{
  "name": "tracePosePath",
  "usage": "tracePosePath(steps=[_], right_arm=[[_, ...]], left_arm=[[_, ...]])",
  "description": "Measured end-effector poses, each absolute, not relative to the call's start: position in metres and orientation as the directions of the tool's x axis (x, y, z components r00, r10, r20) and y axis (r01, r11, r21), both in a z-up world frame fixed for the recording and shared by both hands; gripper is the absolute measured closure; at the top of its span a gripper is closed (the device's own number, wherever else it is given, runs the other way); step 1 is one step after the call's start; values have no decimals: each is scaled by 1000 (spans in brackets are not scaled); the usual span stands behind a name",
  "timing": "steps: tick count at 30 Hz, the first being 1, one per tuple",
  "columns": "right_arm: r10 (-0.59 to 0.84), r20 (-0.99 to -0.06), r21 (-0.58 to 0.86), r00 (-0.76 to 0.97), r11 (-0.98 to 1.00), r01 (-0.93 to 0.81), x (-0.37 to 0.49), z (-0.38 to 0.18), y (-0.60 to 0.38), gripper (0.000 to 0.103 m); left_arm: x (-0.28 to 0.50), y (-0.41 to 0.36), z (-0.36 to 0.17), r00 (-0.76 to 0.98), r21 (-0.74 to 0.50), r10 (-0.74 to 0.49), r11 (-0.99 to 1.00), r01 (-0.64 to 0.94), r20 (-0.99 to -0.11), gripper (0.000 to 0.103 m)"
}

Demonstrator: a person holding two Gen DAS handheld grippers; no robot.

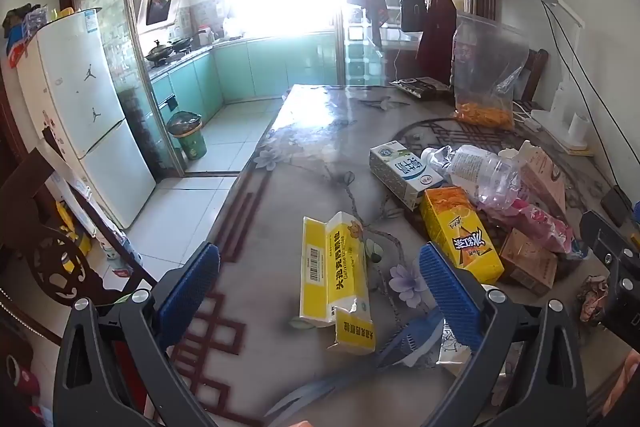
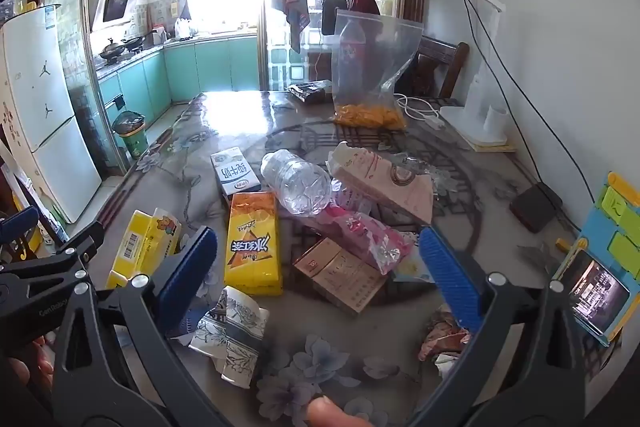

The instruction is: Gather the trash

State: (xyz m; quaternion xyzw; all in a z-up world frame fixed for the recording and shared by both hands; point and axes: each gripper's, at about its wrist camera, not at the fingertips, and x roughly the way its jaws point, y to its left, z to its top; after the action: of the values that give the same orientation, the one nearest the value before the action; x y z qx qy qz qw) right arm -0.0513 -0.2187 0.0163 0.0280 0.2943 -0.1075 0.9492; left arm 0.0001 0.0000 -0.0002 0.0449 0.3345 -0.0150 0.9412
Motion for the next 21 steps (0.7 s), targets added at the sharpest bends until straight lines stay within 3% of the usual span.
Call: tracePosePath(steps=[21], right_arm=[[-193,-582,-34,790,976,213,-49,14,-216,3]], left_arm=[[6,-2,-15,745,110,38,993,48,-666,7]])
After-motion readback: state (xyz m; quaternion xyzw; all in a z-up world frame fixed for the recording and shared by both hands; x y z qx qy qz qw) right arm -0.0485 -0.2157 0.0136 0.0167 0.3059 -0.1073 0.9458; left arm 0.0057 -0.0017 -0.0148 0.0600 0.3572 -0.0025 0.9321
